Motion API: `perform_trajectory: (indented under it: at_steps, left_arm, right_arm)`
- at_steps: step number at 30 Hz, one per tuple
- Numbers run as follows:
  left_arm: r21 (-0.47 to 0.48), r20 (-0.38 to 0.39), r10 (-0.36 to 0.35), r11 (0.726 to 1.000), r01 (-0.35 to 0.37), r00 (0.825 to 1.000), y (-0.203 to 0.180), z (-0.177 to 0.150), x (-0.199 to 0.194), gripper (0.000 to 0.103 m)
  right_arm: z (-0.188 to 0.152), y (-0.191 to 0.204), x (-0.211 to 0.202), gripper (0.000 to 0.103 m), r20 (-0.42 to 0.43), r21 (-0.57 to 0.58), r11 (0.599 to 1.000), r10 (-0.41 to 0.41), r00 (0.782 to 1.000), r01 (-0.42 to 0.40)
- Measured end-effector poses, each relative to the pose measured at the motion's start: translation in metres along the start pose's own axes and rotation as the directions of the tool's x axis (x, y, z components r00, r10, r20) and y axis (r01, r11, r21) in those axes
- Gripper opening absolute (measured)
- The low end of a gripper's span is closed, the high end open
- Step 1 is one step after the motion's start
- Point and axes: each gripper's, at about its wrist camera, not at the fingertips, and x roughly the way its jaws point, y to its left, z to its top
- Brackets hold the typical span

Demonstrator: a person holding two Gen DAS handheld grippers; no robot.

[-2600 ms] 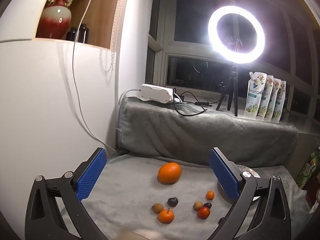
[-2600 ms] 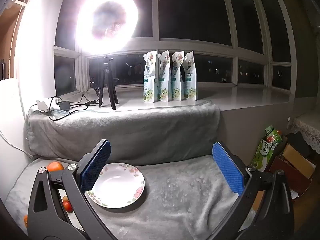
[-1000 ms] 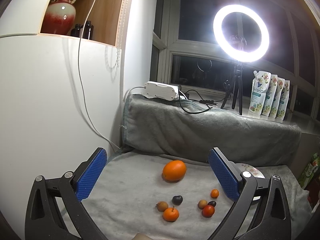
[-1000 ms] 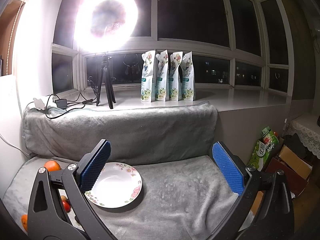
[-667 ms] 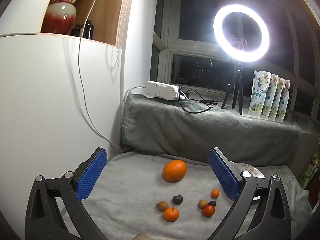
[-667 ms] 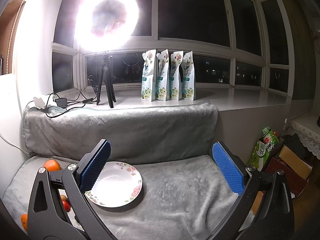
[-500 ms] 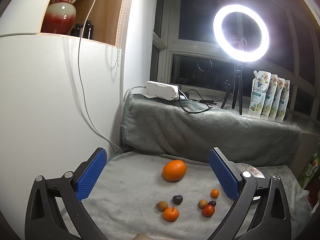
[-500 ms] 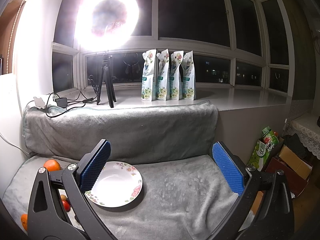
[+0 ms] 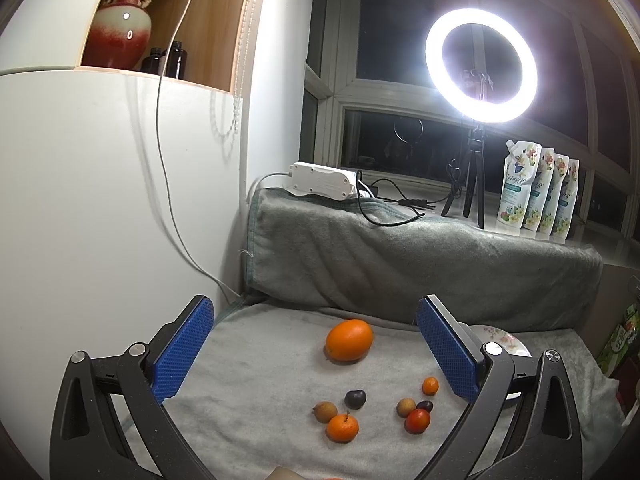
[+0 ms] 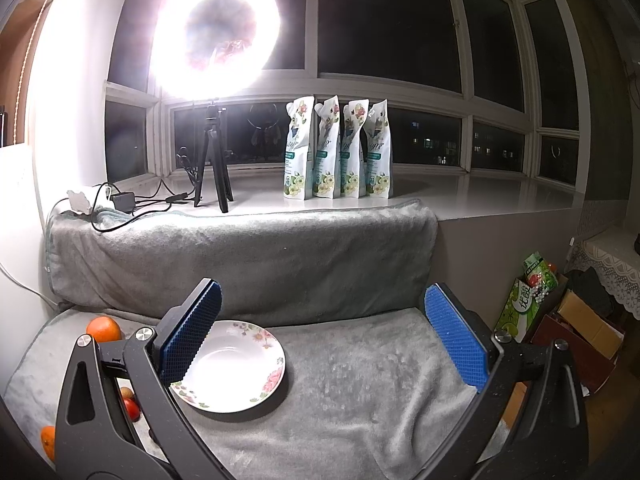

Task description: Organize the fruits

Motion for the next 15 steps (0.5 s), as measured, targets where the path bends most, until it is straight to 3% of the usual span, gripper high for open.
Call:
perform_trajectory:
  at_steps: [15]
  left_arm:
    - [0.002, -0.012, -0.009, 1.000, 0.009, 1.000, 0.0031, -0.0047, -0.0041, 0.101]
  right_arm:
    - [-0.0026, -0.0019, -0.0009, 0.103, -0.014, -0.005, 1.000, 0.023, 1.000, -0.023]
